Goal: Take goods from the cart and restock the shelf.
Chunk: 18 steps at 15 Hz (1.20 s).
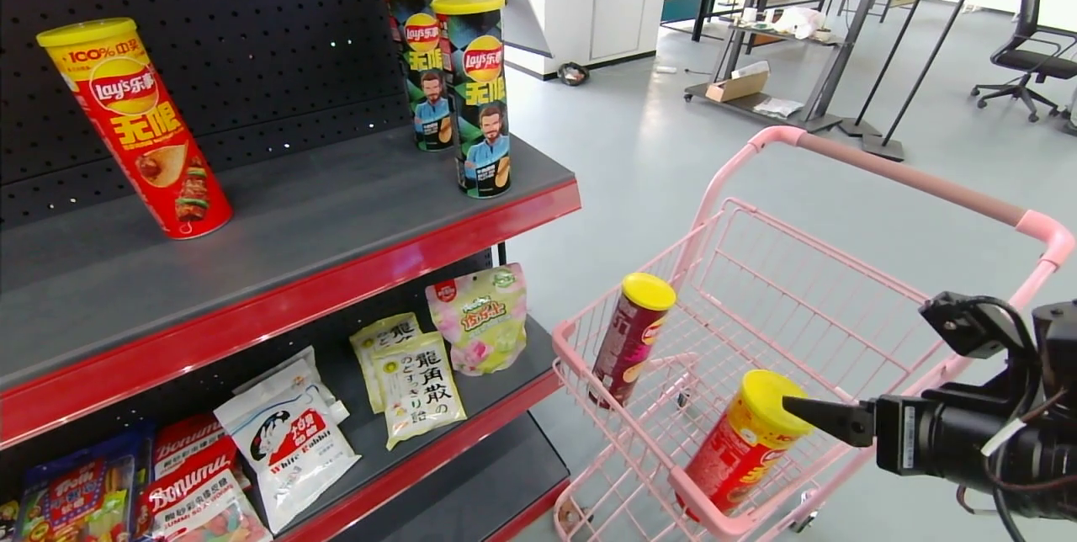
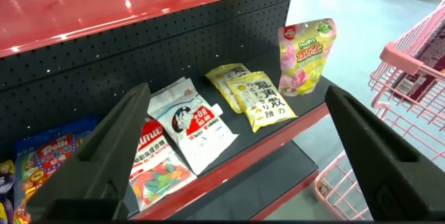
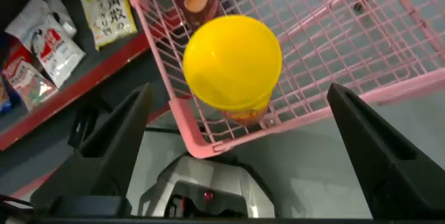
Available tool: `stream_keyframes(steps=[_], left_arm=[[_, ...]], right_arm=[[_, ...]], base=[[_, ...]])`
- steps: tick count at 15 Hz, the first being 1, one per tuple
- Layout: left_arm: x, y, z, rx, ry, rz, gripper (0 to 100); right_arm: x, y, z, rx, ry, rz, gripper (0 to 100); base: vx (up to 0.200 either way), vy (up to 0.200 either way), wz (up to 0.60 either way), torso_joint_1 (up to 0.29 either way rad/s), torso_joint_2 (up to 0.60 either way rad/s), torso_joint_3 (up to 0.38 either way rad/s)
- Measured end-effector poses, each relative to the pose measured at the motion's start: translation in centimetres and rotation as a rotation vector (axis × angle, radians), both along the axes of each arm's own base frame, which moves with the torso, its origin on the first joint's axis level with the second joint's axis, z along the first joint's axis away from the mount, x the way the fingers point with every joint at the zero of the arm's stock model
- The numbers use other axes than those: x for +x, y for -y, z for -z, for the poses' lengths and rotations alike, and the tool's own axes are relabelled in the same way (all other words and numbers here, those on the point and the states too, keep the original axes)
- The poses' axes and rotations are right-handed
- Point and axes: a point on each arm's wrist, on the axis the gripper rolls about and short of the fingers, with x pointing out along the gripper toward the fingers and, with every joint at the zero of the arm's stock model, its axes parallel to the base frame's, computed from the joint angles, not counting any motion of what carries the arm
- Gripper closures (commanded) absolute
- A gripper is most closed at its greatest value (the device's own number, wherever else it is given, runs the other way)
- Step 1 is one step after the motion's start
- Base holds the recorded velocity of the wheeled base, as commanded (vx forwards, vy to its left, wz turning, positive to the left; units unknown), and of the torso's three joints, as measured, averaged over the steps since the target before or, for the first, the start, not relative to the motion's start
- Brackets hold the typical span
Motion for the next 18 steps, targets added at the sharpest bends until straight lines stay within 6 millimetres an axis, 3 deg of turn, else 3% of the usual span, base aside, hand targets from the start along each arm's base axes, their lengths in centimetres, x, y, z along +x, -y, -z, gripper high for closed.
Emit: stream_keyframes(steps=[11,18], left_arm=[[0.0,0.0,0.0,0.0,0.0,0.0,0],[0.0,0.0,0.0,0.0,0.0,0.0,0]], right_arm=[[1.0,-1.8,2.6,-0.085,-0.087,-0.09,0],[2.8,-2.8,4.3,-0.12,-0.062,-0.088,0]], base=[[0.0,0.0,0.0,0.0,0.0,0.0],[0.0,0.0,0.0,0.0,0.0,0.0]])
